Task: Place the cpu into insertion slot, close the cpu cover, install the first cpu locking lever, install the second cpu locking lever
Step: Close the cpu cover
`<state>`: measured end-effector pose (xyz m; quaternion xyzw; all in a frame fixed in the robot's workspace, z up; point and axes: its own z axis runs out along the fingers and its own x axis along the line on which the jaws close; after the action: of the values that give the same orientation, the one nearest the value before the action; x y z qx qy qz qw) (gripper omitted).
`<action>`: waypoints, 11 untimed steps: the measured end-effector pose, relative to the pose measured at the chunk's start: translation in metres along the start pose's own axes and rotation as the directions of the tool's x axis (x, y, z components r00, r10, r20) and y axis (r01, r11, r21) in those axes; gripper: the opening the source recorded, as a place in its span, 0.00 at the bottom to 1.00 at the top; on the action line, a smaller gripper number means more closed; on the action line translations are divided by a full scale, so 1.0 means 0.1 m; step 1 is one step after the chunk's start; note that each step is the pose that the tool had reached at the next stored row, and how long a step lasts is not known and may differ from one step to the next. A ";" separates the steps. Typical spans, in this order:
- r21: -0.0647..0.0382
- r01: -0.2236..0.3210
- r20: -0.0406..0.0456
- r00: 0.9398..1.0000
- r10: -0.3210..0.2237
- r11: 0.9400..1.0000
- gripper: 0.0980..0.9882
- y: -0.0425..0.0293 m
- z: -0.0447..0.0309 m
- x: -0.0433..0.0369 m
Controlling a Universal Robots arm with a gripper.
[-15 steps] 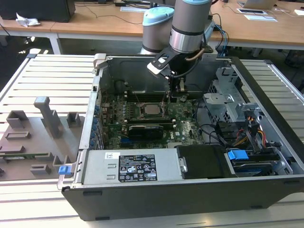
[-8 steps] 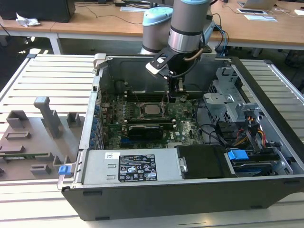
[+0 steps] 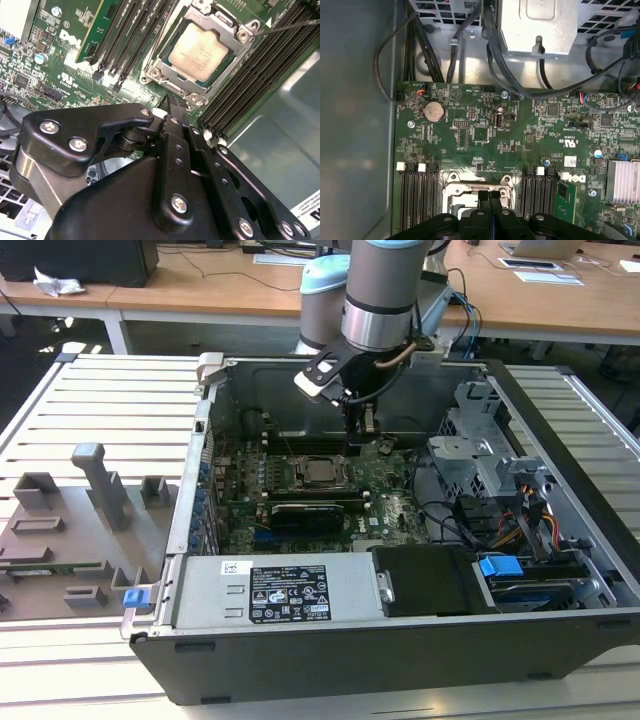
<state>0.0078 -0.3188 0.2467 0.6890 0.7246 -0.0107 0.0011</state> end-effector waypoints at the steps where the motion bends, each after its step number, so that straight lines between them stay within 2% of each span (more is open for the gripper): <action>1: 0.000 0.000 0.000 1.000 0.000 1.000 0.01 -0.011 0.001 0.001; 5: 0.000 0.000 0.000 1.000 0.000 1.000 0.01 -0.066 0.006 0.003; 11: 0.000 0.000 0.000 1.000 0.000 1.000 0.01 -0.197 0.029 0.010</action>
<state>-0.0120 -0.3188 0.2440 0.6890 0.7247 -0.0107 0.0011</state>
